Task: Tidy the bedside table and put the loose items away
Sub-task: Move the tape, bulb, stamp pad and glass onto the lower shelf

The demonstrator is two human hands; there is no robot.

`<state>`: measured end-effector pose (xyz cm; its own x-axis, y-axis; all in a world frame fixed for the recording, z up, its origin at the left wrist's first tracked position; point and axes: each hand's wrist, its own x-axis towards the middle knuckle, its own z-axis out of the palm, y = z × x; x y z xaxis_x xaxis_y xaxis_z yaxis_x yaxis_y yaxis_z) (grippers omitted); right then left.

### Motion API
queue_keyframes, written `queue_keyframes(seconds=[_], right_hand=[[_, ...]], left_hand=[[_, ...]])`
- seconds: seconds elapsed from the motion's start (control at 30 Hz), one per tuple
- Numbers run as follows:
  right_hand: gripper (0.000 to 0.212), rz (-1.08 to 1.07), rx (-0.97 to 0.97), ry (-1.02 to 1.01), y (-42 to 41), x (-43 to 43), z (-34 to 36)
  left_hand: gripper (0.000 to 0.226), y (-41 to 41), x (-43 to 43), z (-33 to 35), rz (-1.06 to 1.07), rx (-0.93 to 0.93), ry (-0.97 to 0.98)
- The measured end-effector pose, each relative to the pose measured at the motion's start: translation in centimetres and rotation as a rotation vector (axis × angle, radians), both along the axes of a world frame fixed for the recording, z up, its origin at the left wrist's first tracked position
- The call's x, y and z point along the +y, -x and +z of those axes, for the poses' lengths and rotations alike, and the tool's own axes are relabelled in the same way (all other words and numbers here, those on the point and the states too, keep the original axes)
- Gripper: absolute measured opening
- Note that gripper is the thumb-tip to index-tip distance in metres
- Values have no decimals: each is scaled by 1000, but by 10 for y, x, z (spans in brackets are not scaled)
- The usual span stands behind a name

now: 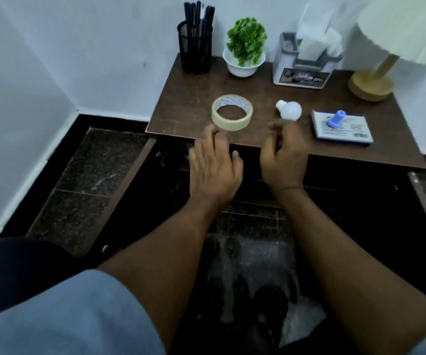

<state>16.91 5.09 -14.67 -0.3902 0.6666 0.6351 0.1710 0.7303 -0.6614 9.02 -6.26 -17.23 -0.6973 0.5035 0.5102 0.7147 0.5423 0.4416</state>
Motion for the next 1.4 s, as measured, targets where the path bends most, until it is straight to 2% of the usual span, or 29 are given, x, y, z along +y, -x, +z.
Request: queue_keyframes(seconds=[0.13, 0.23, 0.33, 0.4, 0.47, 0.57, 0.67, 0.77, 0.9, 1.13, 1.4], right_hand=[[13, -190, 58, -20, 1, 38, 33], [21, -192, -33, 43, 1, 55, 36], [45, -112, -310, 127, 6, 68, 32], [63, -37, -528, 176, 11, 74, 28], [65, 6, -655, 173, 14, 79, 24], [43, -6, -588, 79, 18, 80, 24], [39, -54, -379, 124, 12, 63, 25], [36, -56, -171, 105, -10, 31, 17], [32, -8, -71, 65, -42, -10, -10], [33, 29, -274, 147, -84, -42, -67], [41, 11, -460, 175, -63, -5, -92]], left_hand=[[57, 15, 16, 26, -29, -4, 84], [71, 30, 31, 37, -74, -222, 211], [70, 38, 46, 43, -43, -431, 304], [60, 37, 51, 45, -12, -454, 341], [51, 35, 51, 45, 14, -436, 325], [35, 36, 43, 46, 10, -375, 272], [24, 27, 26, 44, -19, -333, 176], [26, -1, 4, 34, 30, -294, 83], [32, -40, -19, 7, 139, -222, -5], [33, -86, -42, -45, 201, -284, 20], [31, -54, -4, -72, 152, -362, 259]])
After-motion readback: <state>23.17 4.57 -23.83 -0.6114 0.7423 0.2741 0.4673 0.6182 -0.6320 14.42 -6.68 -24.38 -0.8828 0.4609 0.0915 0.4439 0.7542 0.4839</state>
